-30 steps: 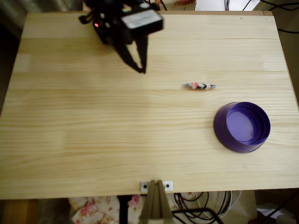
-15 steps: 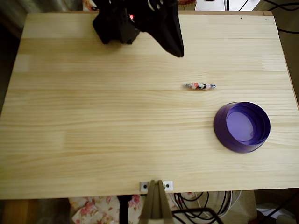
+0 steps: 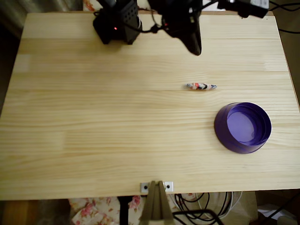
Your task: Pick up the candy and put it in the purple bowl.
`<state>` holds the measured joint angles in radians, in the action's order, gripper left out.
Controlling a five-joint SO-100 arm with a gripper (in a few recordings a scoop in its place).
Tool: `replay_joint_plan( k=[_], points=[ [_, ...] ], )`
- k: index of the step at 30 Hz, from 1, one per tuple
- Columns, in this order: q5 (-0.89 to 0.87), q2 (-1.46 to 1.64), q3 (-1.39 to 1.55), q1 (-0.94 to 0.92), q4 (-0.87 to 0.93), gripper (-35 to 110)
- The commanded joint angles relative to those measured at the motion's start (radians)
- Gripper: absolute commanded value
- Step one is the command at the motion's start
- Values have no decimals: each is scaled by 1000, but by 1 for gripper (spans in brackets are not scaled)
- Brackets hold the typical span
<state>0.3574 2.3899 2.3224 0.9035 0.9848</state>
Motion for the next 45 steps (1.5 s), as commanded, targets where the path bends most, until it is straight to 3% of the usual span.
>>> replay_joint_plan(
  k=[1,17,45],
  points=[
    [41,-46,-98,63,-29,5],
    [106,-483,-184,-34,-221,18],
    [-20,-666,-218,26,-291,16]
  ],
)
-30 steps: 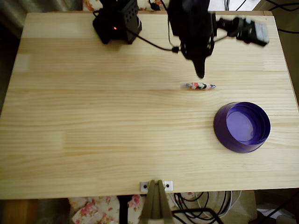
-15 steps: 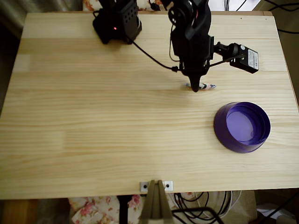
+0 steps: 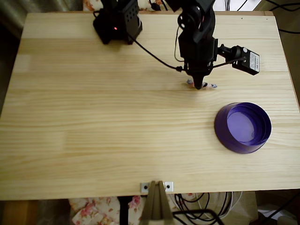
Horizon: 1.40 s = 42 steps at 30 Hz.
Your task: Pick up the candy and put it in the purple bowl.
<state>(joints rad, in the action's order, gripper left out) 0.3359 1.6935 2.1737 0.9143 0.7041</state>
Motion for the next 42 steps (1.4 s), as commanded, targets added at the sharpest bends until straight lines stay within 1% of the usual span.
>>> replay_joint_plan(
  k=[1,5,12,19,25,28,33,38,42],
  points=[
    [2,29,-69,15,-12,16],
    [-2,15,-83,14,-9,14],
    [-11,-9,-110,8,9,0],
    [-15,9,-110,2,32,0],
    [-5,160,-143,-32,132,0],
    [-12,207,-202,-55,167,0],
    [-55,201,-347,-94,167,0],
    [-95,64,-526,-135,130,0],
    [-133,-52,-603,-144,63,0]
  ],
)
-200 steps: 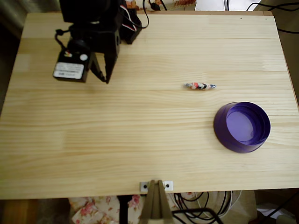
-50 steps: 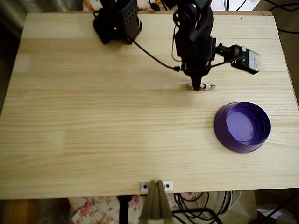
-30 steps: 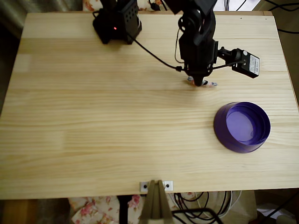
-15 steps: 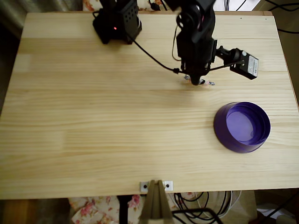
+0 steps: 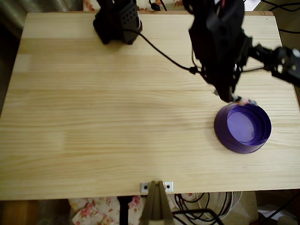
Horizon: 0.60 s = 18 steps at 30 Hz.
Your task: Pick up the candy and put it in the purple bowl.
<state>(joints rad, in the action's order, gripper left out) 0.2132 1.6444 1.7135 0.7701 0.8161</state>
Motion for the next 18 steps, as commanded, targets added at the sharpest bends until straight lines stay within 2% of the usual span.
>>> replay_joint_plan(
  k=[1,18],
  points=[
    [-20,-29,-156,0,-66,0],
    [-87,-341,-466,6,-41,0]
  ],
)
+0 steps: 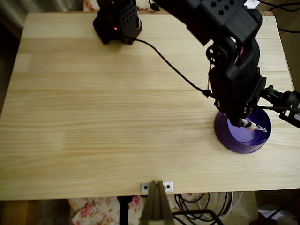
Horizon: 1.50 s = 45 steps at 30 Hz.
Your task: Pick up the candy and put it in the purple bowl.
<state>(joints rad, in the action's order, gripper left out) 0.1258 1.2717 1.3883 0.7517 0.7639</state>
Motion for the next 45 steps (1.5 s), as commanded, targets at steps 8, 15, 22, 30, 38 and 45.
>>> replay_joint_plan(
  k=[8,15,22,30,38,45],
  points=[
    [-17,-18,-222,44,51,2],
    [-15,-37,-239,51,60,9],
    [-17,-40,-249,52,69,15],
    [-144,35,-304,25,132,5],
    [-255,38,-563,-121,472,0],
    [-239,196,-508,-282,583,0]
  ],
)
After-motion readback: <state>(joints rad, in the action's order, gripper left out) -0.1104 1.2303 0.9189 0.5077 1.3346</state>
